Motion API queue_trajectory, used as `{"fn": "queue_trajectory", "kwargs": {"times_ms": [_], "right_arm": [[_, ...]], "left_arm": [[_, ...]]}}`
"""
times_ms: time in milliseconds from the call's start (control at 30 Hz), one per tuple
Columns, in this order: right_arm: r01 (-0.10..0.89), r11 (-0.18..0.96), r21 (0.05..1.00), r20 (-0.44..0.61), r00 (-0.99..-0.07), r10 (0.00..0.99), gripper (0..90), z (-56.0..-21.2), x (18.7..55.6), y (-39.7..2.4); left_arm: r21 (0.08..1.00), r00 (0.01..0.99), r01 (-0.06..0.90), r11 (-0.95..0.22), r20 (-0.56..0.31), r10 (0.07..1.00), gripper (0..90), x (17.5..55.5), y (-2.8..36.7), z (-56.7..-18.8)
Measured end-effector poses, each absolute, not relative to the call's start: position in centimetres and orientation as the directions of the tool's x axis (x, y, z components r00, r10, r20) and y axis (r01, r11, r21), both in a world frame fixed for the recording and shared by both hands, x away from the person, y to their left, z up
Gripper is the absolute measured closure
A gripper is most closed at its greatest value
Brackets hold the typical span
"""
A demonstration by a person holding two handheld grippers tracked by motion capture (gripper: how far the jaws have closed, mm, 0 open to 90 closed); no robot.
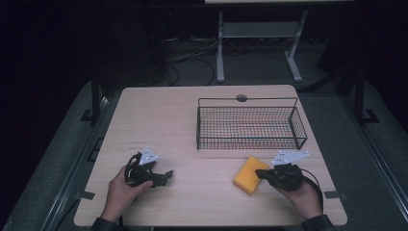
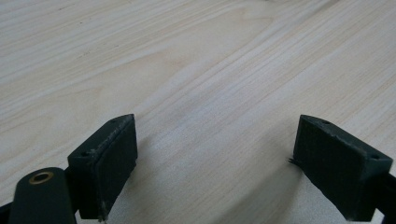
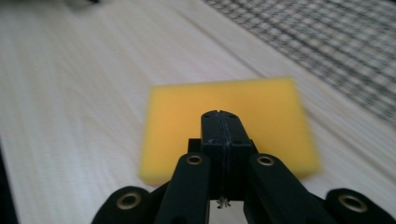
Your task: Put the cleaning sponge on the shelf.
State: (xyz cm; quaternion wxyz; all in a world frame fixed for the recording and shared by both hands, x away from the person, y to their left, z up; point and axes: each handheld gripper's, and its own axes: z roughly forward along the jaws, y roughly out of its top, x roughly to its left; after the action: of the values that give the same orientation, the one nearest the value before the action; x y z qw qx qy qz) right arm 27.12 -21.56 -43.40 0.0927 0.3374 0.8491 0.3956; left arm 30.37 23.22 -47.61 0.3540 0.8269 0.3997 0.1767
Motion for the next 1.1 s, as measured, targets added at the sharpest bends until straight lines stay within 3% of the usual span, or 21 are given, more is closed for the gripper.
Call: {"fn": "queue_trajectory", "kwargs": {"times_ms": [333, 1100], "right_arm": [[0.595, 0.427, 0.681, 0.109, -0.658, 0.745, 89.6, -44.6, 28.1, -25.4], [0.608, 0.462, 0.646, 0.113, -0.674, 0.730, 89.6, -45.5, 30.7, -24.2]], "left_arm": [[0.726, 0.618, 0.536, -0.430, 0.010, 0.786, 12.8, 30.4, 23.2, -47.6], [0.726, 0.618, 0.536, -0.430, 0.010, 0.786, 12.8, 30.4, 23.2, -47.6]]}}
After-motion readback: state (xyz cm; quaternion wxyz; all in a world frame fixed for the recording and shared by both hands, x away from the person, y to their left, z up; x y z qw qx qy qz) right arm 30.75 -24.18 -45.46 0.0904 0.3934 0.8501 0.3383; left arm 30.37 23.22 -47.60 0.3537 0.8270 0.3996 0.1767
